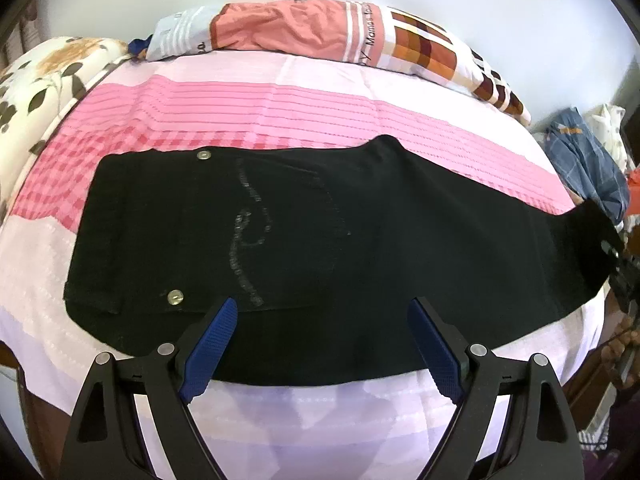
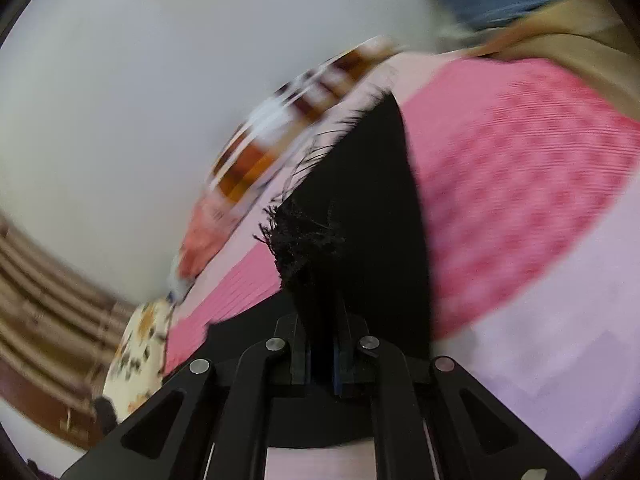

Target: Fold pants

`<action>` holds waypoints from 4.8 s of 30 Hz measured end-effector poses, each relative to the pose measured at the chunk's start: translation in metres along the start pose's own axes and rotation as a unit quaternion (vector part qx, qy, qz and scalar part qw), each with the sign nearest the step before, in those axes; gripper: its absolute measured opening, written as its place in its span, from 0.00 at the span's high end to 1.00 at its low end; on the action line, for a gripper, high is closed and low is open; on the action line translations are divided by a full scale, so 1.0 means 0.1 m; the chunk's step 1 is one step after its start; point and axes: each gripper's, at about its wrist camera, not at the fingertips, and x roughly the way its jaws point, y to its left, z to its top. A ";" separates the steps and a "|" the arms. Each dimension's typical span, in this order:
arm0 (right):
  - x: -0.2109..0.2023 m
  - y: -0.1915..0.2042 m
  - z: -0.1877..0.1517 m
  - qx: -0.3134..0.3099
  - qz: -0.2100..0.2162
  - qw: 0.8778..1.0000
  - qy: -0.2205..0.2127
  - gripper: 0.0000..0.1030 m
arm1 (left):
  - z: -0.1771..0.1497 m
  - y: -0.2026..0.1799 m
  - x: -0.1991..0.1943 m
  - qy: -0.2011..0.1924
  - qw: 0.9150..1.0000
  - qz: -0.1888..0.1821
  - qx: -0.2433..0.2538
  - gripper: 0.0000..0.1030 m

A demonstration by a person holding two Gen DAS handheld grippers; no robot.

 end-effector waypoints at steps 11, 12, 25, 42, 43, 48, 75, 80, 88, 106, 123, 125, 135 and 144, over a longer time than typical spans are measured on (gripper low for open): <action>1.29 1.16 -0.88 -0.096 0.062 0.981 0.160 0.92 | -0.13 0.15 -0.03 0.004 1.000 -0.018 -0.017 0.16; 1.36 1.21 -0.95 -0.101 0.065 0.978 0.170 0.92 | -0.14 0.14 -0.03 0.004 1.000 -0.020 -0.017 0.15; 1.64 1.48 -1.43 -0.167 0.068 0.958 0.223 0.83 | -0.20 0.13 0.00 0.011 0.999 -0.032 -0.017 0.16; 1.35 1.20 -0.93 -0.061 0.185 0.958 0.210 0.57 | -0.21 0.22 0.03 0.013 0.998 -0.042 -0.034 0.15; 1.35 1.20 -0.94 -0.062 0.182 0.958 0.214 0.58 | -0.21 0.22 0.04 0.015 0.998 -0.042 -0.033 0.15; 1.52 1.39 -1.28 -0.115 0.158 0.948 0.251 0.66 | -0.22 0.21 0.04 0.014 0.999 -0.037 -0.025 0.15; 1.73 1.60 -1.45 -0.169 0.074 0.960 0.212 0.54 | -0.03 0.95 -0.31 -0.058 0.994 0.092 0.000 0.15; 1.82 1.68 -1.57 -0.206 0.035 0.953 0.221 0.44 | -0.01 1.00 -0.28 -0.058 0.992 0.108 0.009 0.15; 1.85 1.83 -1.74 -0.262 0.004 0.940 0.219 0.29 | 0.05 1.11 -0.25 -0.061 0.990 0.122 0.031 0.15; 1.91 1.85 -1.75 -0.238 0.006 0.945 0.223 0.13 | 0.35 1.99 0.32 0.032 0.993 -0.107 0.029 0.22; 1.98 1.93 -1.83 -0.240 -0.018 0.945 0.220 0.01 | 0.66 1.96 0.62 0.098 0.962 -0.244 0.070 0.62; 1.98 1.94 -1.83 -0.237 -0.022 0.946 0.219 0.01 | 0.67 1.94 0.63 0.099 0.964 -0.240 0.064 0.66; 1.92 1.90 -1.74 -0.210 -0.005 0.958 0.196 0.03 | 0.74 1.50 0.07 0.042 0.970 -0.238 0.037 0.83; 1.76 1.97 -1.58 -0.166 0.122 0.961 0.185 0.03 | 0.95 0.47 -0.25 0.056 0.953 -0.296 0.038 0.84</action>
